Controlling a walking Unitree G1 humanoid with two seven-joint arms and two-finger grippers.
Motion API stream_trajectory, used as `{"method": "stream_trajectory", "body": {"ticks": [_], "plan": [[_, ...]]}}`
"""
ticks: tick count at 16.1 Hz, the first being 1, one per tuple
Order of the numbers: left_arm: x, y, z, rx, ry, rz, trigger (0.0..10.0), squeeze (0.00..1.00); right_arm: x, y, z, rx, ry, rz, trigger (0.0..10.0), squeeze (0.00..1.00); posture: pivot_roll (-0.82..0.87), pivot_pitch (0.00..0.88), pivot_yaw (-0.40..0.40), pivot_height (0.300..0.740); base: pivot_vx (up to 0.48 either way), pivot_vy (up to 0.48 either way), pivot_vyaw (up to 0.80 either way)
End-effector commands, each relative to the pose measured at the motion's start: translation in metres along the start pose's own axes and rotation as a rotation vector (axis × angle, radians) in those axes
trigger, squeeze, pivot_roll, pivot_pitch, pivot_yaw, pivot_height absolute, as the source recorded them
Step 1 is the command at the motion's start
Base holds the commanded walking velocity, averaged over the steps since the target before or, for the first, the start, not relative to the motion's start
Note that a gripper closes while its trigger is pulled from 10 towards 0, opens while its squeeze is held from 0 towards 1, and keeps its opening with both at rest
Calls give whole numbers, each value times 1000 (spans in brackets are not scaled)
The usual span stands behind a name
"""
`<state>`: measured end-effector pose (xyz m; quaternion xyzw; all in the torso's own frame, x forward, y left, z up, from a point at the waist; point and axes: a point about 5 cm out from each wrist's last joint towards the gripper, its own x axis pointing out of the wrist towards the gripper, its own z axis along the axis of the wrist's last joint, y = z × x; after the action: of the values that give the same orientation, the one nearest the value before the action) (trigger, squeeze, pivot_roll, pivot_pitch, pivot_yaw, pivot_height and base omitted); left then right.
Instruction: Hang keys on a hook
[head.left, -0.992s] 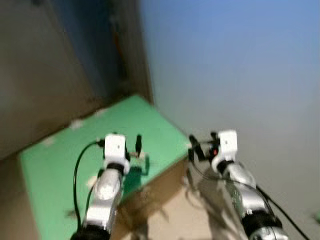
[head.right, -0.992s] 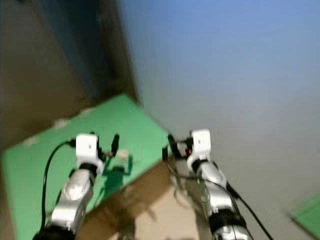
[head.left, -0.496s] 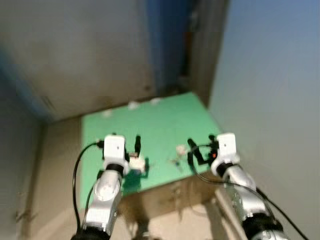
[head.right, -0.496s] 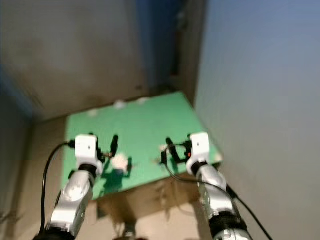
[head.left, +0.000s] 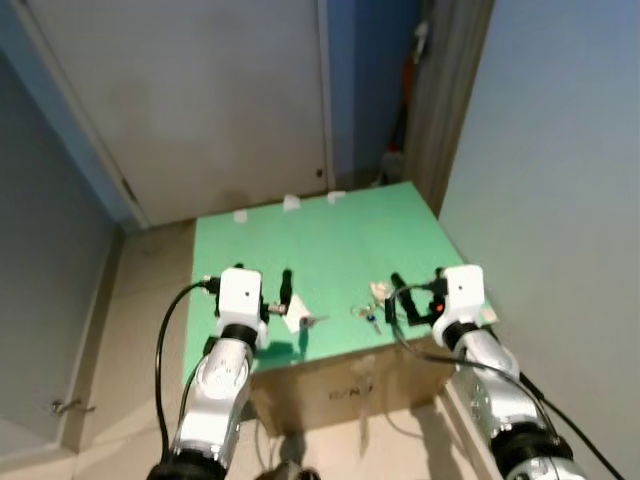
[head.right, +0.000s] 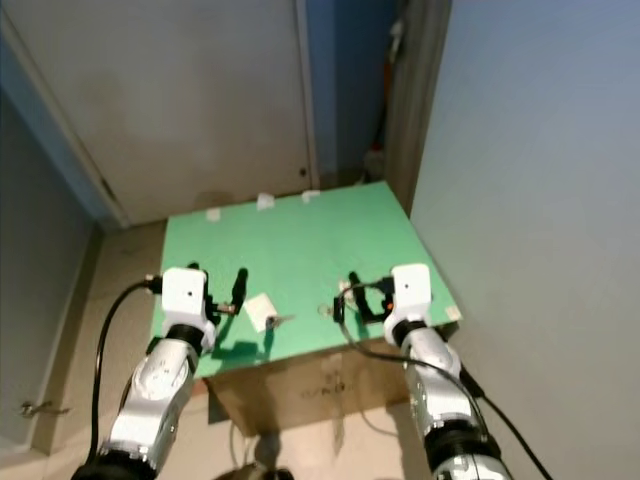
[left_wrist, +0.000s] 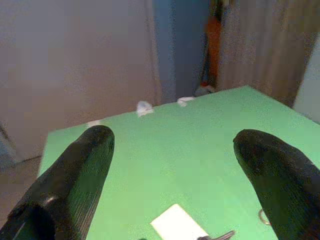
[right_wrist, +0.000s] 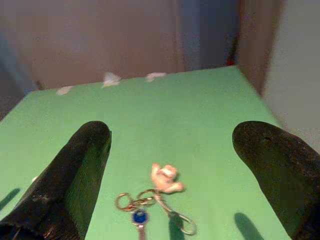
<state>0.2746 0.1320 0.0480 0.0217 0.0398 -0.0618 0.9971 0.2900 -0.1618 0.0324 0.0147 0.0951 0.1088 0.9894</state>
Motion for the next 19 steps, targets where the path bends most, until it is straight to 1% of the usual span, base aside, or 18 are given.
{"method": "stream_trajectory", "body": {"ticks": [1, 2, 6, 8, 12, 17, 18, 19], "plan": [[4, 4, 4, 6, -7, 2, 10000, 1000, 1, -1, 3, 3, -13, -8, 10000, 0, -198, 0, 103, 740, 0, 0, 0], [7, 1, 6, 42, -6, -30, 10000, 0, 1, 0, 1, 0, -11, -5, 10000, 0, -202, 0, 108, 740, 0, 0, 0], [10, -1, 8, 45, 0, -40, 10000, 0, -1, 3, 0, -2, -15, 1, 10000, 0, -208, 0, 113, 740, 0, 0, 0], [11, 0, 7, 31, 7, -28, 10000, 0, -2, 3, -1, 0, -16, -1, 10000, 0, -210, 0, 114, 740, 446, 0, 0], [12, -3, 5, 70, 27, -61, 10000, 0, -3, 2, -3, 3, -11, -4, 10000, 0, -210, 0, 115, 740, 478, 0, 0], [13, -5, 6, 64, 29, -70, 10000, 0, -4, 3, -4, 6, -5, 3, 10000, 0, -209, 0, 116, 740, 480, 0, 0], [14, -6, 6, 71, 31, -78, 10000, 0, -4, 3, -4, 7, -3, 4, 10000, 0, -209, 0, 116, 740, 480, 0, 0], [15, -8, 4, 104, 54, -84, 10000, 0, -4, 4, -5, 9, 0, 5, 10000, 0, -210, 0, 117, 740, 0, 0, 0]]}}
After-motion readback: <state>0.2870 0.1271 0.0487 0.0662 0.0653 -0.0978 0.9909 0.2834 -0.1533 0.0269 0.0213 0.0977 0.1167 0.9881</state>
